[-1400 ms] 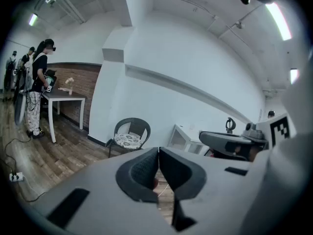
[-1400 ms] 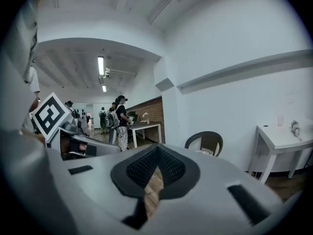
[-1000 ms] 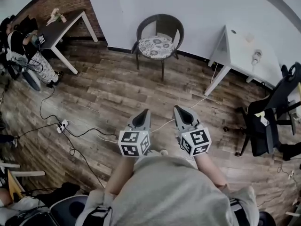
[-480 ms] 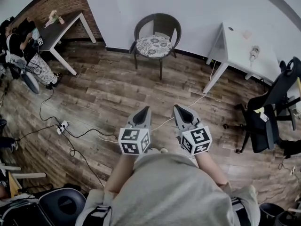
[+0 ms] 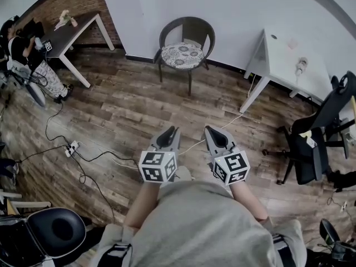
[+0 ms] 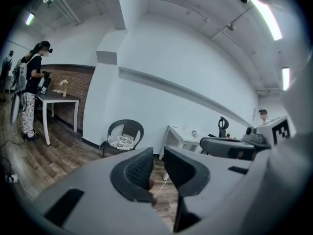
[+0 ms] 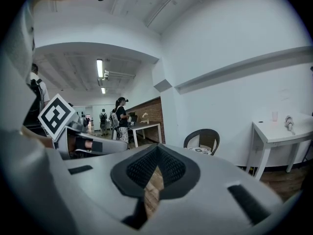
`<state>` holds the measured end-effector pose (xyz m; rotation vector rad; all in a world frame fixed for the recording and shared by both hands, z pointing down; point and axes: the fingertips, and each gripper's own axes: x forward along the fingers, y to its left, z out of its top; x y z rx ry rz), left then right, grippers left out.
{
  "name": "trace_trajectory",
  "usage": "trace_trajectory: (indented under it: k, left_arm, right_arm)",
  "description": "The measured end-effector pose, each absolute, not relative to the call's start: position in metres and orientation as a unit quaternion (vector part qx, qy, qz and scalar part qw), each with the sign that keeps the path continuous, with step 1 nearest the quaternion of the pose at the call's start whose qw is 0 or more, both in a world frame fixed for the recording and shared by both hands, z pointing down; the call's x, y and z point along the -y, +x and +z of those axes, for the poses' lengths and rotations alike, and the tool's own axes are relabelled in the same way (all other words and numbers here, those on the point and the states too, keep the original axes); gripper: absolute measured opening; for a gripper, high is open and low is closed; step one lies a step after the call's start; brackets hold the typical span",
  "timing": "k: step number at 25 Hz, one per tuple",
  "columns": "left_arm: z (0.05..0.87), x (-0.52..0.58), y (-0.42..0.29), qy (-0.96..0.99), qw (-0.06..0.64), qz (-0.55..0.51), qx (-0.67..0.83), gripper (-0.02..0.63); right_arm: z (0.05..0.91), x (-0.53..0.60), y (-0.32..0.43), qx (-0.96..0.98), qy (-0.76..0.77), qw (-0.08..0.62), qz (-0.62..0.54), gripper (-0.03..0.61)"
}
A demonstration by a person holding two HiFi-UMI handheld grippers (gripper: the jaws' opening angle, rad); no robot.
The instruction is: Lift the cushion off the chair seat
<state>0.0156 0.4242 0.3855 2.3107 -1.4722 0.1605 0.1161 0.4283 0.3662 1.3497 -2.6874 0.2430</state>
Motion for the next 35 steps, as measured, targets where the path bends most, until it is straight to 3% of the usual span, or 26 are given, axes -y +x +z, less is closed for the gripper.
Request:
trace_trajectory:
  k: [17, 23, 35]
  left_arm:
    - [0.398, -0.363, 0.012, 0.821, 0.202, 0.056, 0.532, 0.133]
    - [0.402, -0.309, 0.002, 0.82, 0.204, 0.052, 0.532, 0.164]
    - [0.399, -0.171, -0.041, 0.82, 0.206, 0.06, 0.53, 0.166]
  right_arm:
    - [0.384, -0.373, 0.12, 0.886, 0.448, 0.077, 0.085, 0.003]
    - [0.386, -0.318, 0.113, 0.885, 0.451, 0.079, 0.081, 0.003]
    - [0.374, -0.177, 0.066, 0.885, 0.451, 0.084, 0.079, 0.003]
